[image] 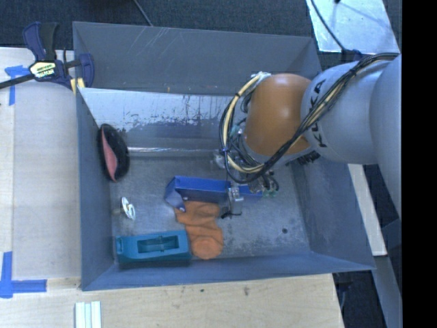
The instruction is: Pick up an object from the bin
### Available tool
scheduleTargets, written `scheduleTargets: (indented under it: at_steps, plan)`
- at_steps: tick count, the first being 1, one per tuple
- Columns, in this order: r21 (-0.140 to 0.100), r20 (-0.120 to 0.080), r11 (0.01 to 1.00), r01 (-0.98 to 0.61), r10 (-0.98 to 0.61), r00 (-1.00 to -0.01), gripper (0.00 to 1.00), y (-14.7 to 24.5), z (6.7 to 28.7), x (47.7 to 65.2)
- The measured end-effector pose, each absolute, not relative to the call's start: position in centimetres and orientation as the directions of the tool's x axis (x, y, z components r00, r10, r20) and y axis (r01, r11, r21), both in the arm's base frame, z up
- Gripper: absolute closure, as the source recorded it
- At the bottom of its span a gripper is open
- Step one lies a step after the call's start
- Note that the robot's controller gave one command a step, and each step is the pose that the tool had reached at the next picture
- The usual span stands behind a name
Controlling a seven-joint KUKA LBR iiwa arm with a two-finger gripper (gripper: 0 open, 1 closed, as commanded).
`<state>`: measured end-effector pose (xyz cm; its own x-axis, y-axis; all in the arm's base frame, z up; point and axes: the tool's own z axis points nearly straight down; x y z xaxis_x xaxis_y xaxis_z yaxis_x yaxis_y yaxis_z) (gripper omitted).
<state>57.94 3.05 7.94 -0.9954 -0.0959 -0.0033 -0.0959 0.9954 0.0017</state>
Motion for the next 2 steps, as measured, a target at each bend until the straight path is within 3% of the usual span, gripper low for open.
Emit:
scheduleTargets:
  at_steps: [1, 2]
  plan:
    - [0.003, 0.0, 0.998, -0.069, -0.069, -0.998, 1.0, 3.15, 7.43, 59.14]
    - [0.003, 0.0, 0.998, -0.069, -0.069, -0.998, 1.0, 3.15, 7.43, 59.14]
